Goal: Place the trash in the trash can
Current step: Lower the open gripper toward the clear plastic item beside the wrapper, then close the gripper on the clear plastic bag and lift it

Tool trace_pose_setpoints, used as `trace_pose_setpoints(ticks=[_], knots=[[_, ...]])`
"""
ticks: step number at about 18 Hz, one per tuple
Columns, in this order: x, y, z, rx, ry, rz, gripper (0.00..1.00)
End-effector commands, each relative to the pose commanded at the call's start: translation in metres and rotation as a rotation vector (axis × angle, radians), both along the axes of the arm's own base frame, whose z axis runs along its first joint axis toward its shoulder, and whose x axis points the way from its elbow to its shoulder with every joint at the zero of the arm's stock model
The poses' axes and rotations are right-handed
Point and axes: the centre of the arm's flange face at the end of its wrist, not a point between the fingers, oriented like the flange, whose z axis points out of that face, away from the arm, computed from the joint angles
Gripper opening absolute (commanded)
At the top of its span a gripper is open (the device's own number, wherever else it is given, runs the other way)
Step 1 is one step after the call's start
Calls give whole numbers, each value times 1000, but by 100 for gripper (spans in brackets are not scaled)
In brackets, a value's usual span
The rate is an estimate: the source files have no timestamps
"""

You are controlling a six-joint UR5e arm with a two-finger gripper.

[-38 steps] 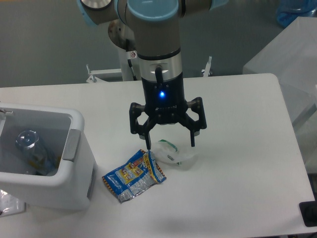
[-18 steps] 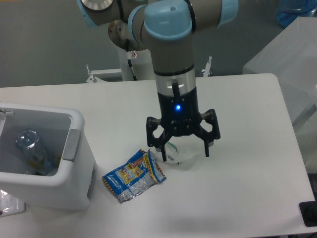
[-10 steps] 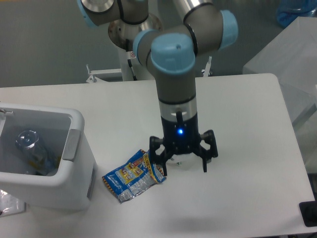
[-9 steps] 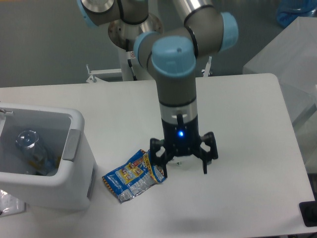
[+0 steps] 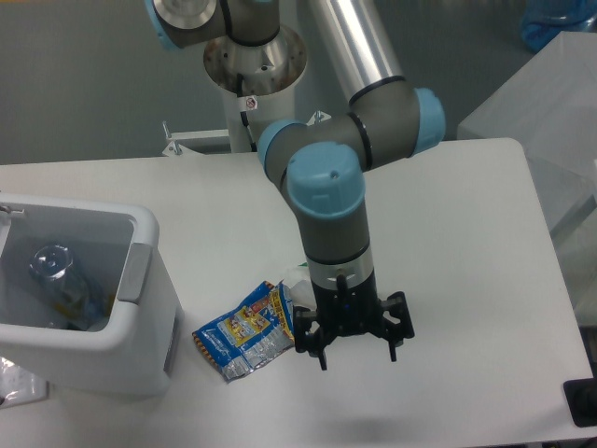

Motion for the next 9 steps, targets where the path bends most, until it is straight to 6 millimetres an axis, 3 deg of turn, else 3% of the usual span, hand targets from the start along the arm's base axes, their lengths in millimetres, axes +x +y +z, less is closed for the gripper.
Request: trace_pose_setpoints(ticks=[5,9], knots=[[20,-31,-26,-159,18,-326,100],[21,-60,-31,-259,23,-542,100]])
